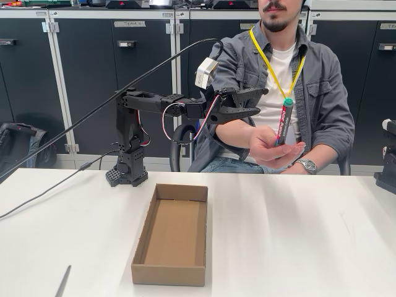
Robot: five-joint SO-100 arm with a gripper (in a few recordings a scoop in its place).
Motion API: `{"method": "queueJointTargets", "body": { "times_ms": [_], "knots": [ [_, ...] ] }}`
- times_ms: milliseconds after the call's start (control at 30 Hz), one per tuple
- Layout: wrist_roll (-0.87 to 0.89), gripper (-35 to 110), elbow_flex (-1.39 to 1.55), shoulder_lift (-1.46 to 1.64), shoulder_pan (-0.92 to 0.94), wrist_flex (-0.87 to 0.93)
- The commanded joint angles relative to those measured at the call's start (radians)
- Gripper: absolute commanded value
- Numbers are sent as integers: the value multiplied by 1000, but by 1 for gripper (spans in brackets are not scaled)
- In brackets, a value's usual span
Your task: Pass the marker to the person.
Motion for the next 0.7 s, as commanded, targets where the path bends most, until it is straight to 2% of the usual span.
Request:
{"method": "queueJointTargets", "body": {
  "times_ms": [0,667],
  "knots": [
    [-11,46,-18,58,-11,-3],
    [-14,46,-25,55,-11,-3]
  ]
}}
